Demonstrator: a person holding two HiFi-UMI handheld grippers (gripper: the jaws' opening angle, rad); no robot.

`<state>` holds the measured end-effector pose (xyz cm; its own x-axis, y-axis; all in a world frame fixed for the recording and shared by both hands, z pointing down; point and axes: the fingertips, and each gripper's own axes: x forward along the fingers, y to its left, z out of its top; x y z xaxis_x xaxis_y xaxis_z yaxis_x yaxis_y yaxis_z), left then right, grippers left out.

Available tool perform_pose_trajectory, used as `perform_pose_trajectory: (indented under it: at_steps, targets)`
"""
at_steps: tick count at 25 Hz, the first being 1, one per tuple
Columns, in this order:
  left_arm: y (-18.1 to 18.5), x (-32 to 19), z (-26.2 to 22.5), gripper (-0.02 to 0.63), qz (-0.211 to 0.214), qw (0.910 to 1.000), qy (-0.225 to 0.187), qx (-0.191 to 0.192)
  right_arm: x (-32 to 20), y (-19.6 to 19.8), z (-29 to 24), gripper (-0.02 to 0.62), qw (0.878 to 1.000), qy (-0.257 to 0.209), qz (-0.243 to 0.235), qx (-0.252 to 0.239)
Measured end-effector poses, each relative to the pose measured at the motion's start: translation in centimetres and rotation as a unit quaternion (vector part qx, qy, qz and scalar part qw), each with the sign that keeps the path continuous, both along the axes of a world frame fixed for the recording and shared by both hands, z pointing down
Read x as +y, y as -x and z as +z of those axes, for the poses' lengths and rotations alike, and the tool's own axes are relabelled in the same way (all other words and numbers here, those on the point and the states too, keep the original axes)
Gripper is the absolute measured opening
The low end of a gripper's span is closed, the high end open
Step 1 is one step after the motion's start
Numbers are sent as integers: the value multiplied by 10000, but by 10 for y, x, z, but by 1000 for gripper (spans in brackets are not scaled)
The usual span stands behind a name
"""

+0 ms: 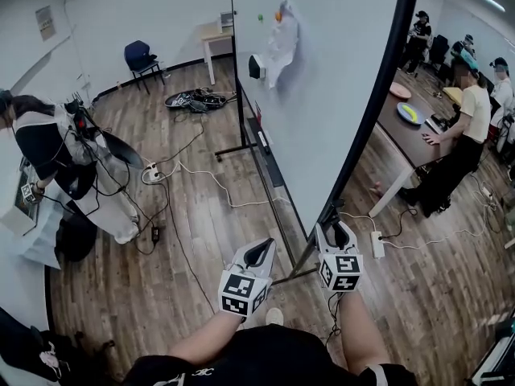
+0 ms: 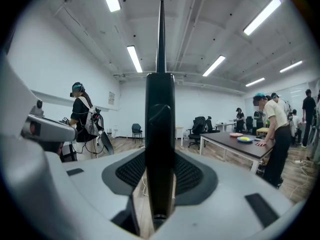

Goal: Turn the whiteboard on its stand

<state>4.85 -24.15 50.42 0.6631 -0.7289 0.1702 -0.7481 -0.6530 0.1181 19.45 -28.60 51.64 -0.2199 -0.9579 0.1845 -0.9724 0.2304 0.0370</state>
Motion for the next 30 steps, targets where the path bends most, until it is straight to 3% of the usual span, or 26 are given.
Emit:
perform_pose_trajectory:
  at_steps: [21, 30]
  targets:
    - [20, 26, -2, 9, -99, 9999, 33, 3, 52, 40, -2, 175, 9999, 2, 31, 100]
    - [25, 42, -4, 9, 56, 10000, -13, 20, 80, 55, -1, 175, 9999, -17, 104, 65]
